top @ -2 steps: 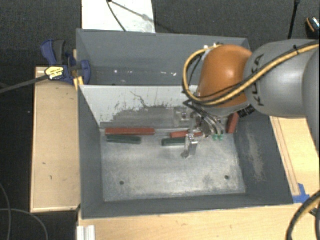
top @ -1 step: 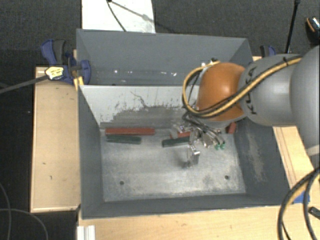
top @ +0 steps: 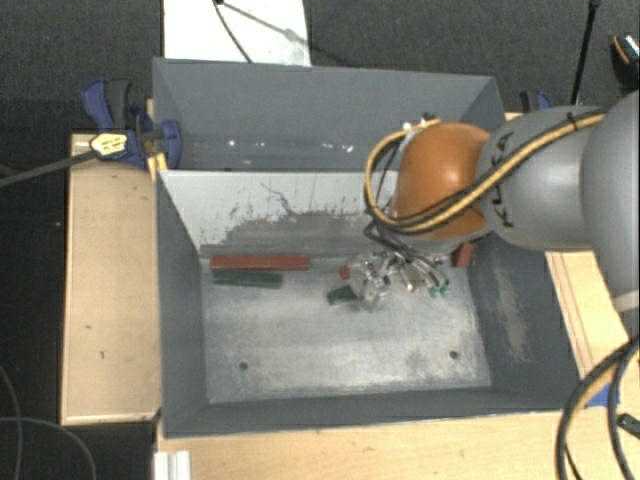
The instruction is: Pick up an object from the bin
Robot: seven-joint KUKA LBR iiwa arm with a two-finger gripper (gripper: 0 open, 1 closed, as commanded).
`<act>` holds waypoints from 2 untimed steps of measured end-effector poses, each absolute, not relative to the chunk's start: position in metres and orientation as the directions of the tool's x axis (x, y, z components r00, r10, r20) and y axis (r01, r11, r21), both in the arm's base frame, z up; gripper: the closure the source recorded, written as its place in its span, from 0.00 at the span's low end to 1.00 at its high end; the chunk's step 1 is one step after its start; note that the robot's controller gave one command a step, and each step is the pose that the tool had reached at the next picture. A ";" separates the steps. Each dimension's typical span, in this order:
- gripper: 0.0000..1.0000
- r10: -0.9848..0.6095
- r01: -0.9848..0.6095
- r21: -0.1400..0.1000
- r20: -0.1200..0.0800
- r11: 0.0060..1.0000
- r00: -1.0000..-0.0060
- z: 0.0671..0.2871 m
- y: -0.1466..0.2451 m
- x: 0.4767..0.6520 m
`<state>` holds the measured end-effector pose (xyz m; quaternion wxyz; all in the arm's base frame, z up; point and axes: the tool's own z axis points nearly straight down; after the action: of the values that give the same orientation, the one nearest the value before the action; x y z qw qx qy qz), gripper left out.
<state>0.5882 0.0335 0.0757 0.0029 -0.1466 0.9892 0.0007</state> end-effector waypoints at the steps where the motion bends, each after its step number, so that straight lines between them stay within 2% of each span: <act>1: 0.00 -0.289 -0.289 0.001 -0.003 0.957 -0.957 0.074 0.033 0.587; 2: 1.00 -0.287 -0.287 0.001 -0.003 0.958 -0.958 0.075 0.033 0.587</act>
Offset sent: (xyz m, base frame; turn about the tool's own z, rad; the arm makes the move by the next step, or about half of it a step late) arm 0.0000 0.0000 0.0000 0.0000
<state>0.5874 0.0330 0.0748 0.0016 -0.1452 0.9894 0.0005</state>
